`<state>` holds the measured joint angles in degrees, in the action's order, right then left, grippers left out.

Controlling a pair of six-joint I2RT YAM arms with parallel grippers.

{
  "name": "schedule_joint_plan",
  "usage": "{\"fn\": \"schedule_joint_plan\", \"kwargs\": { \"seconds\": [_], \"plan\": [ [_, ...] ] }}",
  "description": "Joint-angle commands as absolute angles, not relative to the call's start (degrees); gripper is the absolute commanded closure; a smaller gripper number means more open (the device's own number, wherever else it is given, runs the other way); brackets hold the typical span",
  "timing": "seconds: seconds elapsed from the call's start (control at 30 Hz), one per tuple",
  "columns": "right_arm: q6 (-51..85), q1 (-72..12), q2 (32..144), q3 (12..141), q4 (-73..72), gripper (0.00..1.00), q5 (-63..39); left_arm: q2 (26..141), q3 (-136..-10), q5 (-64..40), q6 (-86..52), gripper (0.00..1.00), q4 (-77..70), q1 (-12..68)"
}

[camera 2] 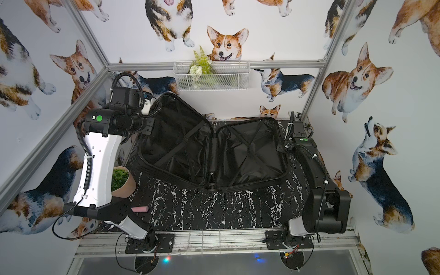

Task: Close the suitcase zippers
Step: Close the suitcase at the center of the board.

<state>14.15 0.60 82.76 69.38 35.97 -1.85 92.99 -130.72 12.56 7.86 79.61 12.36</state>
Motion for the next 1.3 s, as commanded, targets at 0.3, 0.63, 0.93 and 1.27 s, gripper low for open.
{"fn": "schedule_joint_plan", "kwargs": {
  "seconds": [0.3,0.63,0.93,1.27],
  "plan": [
    [28.8,-0.7,80.8,56.8,24.4,1.00,-13.9,89.7,-136.1,17.3,2.6,1.00,74.3,22.4],
    [47.1,-7.6,80.5,49.5,9.3,1.00,-14.3,92.3,-133.0,30.2,-1.1,1.00,59.3,39.3],
    [53.3,-10.7,80.6,47.3,3.3,1.00,-12.3,97.3,-128.5,34.1,-1.0,1.00,47.1,49.3],
    [53.2,-10.9,80.6,44.7,2.5,1.00,-11.0,103.2,-128.3,21.7,-4.3,0.90,44.1,54.8]
  ]
}}
